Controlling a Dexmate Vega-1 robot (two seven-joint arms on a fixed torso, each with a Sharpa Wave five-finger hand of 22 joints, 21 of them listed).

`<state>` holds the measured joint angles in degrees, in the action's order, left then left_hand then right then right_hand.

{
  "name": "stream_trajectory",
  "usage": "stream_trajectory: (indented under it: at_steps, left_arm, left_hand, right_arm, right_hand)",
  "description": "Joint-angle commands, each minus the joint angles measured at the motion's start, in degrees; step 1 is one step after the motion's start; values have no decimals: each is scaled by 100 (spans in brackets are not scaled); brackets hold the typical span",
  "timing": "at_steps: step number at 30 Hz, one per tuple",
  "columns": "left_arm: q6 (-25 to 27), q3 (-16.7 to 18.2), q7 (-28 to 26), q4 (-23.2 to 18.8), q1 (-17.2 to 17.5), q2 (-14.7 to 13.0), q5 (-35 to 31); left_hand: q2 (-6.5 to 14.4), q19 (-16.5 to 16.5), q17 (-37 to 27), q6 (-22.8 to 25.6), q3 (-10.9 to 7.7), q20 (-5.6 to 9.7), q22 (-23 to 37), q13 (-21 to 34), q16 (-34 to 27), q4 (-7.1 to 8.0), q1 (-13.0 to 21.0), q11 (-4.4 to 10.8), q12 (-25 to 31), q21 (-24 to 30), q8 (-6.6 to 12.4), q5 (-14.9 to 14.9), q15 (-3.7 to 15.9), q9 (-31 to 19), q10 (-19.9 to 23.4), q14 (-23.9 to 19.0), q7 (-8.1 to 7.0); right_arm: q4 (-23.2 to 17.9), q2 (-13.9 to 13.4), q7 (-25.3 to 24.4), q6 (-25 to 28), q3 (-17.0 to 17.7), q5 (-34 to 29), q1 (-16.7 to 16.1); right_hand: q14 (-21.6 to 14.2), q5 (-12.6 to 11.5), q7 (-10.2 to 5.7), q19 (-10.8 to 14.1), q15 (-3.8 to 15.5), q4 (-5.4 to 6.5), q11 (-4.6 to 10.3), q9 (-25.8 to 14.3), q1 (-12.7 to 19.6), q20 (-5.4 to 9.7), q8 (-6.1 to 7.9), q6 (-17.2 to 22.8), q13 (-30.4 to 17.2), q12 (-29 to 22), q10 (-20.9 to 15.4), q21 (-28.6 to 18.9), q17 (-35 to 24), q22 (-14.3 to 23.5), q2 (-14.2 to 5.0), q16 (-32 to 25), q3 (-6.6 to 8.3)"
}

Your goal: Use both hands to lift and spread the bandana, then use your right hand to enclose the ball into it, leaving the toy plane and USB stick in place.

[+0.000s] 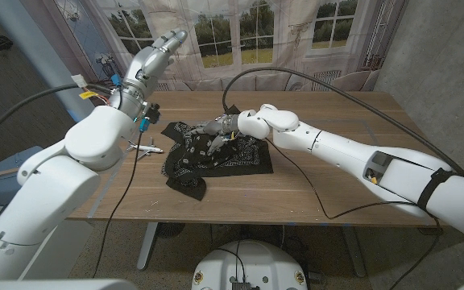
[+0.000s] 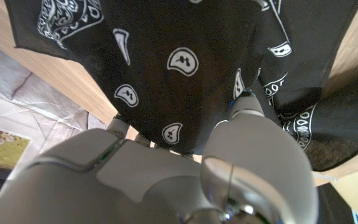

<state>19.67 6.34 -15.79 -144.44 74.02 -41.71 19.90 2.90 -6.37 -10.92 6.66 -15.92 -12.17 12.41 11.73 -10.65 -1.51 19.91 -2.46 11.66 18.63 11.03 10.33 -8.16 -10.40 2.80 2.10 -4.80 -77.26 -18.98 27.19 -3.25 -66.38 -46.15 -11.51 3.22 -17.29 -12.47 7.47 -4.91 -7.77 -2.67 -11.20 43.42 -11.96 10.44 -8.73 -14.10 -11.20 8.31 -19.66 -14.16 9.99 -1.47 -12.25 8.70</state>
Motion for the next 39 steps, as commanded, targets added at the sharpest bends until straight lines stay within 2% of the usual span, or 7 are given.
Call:
stream_trajectory:
  at_steps: [1, 5, 11, 18, 21, 25, 39]
  left_arm:
    - [-165, -33, 3, 149, -77, -113, 133]
    - [-158, -78, -36, 175, -123, -142, 132]
    - [-151, -134, -58, 223, -198, -174, 181]
    - [-156, -246, -108, 281, -322, -206, 211]
    - [-132, -298, -136, 296, -383, -225, 225]
    - [-120, -389, -130, 349, -497, -254, 275]
    - [47, -714, -256, 424, -853, -360, 342]
  left_hand:
    - [13, -48, -17, 54, -1, -16, 19, 10, -40, -6, -52, -7, 35, -18, 36, 9, 38, -17, -13, 6, 1]
    - [15, -45, -16, 60, -3, -16, 21, 10, -39, -12, -57, -6, 36, -17, 36, 9, 43, -18, -20, 14, 0]
    - [18, -42, -15, 95, -5, -16, 23, 11, -43, -20, -62, 2, 44, -17, 46, 10, 44, -19, -14, 11, 12]
    - [23, -36, -14, 114, -10, -15, 24, 11, -47, -28, -67, -9, 51, -16, 48, 11, 47, -20, -10, 8, 40]
    - [26, -34, -14, 124, -12, -15, 25, 11, -48, -32, -69, 2, 53, -16, 51, 12, 46, -21, -10, 7, 48]
    - [31, -32, -14, 135, -16, -15, 26, 12, -50, -37, -71, -2, 55, -15, 52, 13, 51, -22, -13, 5, 49]
    - [44, -25, -12, 125, -26, -15, 29, 13, -50, -56, -80, 1, 58, -15, 38, 15, 48, -24, -30, 14, 34]
  right_arm:
    - [482, 272, 298, 398, -419, -283, 288]
    - [691, 395, 497, 484, -556, -285, 395]
    - [811, 433, 410, 586, -649, -282, 446]
    - [684, 317, 209, 706, -628, -260, 402]
    - [565, 200, -63, 683, -500, -161, 325]
    - [440, 16, -660, 428, -194, 142, 178]
    - [667, -234, -3266, -1176, 797, 1058, -326]
  right_hand:
    - [-254, -68, -14, 426, 55, 0, 36, -25, 66, -3, 95, 65, 8, -94, -75, -81, 58, 30, -9, -95, -45]
    - [-565, -137, -16, 1133, 169, -22, 93, -48, 208, 27, 192, 343, 22, -185, -303, -225, 132, 35, -78, -187, -22]
    - [-1723, -210, -16, 2949, 616, -94, 282, -64, 701, 139, 348, 1151, 70, -457, -1333, -591, 133, 7, -211, -564, 101]
    - [-3698, -54, -10, 4322, 1365, -147, 436, -88, 1599, 1102, 814, 2941, -63, -1178, -3143, -1026, -322, 74, -613, -1498, 414]
    - [-4582, 50, 203, 4798, 1523, -139, 438, -96, 1912, 1420, 984, 3555, -155, -1516, -3811, -1318, -579, 124, -772, -1891, 552]
    - [-5188, 149, 367, 5170, 1689, -162, 392, -111, 2260, 1762, 1085, 3926, -240, -1725, -4170, -1627, -850, 181, -864, -2163, 723]
    - [-6212, 505, 707, 5714, 1718, -32, 350, -186, 2620, 2118, 1386, 4656, -470, -2244, -5096, -2370, -1355, 290, -906, -2389, 1039]
